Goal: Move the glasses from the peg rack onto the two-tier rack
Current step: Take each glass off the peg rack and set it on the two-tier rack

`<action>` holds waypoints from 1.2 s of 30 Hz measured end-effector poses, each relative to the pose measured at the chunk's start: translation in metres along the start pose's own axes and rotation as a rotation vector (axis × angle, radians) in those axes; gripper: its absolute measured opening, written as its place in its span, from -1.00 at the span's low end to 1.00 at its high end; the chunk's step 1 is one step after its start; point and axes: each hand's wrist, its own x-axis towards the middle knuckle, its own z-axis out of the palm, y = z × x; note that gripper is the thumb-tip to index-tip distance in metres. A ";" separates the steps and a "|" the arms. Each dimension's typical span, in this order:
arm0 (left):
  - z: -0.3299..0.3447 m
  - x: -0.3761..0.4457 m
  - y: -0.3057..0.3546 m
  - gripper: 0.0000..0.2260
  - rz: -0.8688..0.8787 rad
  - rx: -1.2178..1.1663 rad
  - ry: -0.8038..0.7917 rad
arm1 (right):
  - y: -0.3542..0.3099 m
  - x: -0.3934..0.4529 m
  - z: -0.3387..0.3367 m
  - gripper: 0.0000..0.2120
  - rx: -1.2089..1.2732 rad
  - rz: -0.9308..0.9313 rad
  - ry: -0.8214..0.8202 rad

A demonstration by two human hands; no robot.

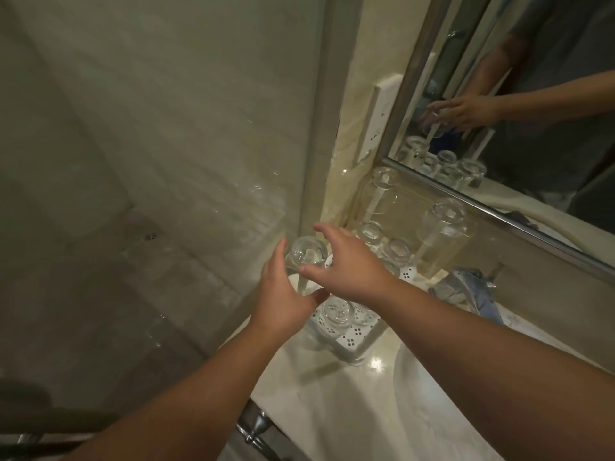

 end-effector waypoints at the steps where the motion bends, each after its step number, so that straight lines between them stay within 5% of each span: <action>1: 0.002 0.002 -0.002 0.07 -0.012 -0.062 -0.015 | -0.001 0.003 0.001 -0.23 -0.004 -0.004 -0.006; 4: 0.005 0.008 -0.005 -0.03 -0.051 -0.220 -0.047 | -0.007 0.009 0.002 -0.17 -0.026 -0.027 -0.026; 8: 0.012 0.019 0.004 -0.48 -0.401 -0.930 -0.057 | -0.010 0.011 0.002 -0.14 -0.093 -0.048 -0.048; 10: 0.015 0.022 0.005 -0.60 -0.465 -1.066 -0.016 | -0.010 0.012 0.004 -0.14 -0.106 -0.047 -0.043; 22: 0.008 0.007 0.003 -0.21 -0.055 -0.242 0.008 | -0.019 0.013 -0.002 -0.29 -0.143 -0.066 0.013; 31: 0.005 0.005 0.020 -0.33 -0.014 -0.418 0.021 | -0.035 0.011 -0.027 -0.28 -0.198 -0.123 0.002; 36: -0.003 0.004 0.035 -0.23 0.036 -0.432 0.040 | -0.045 0.007 -0.044 -0.27 -0.171 -0.153 0.034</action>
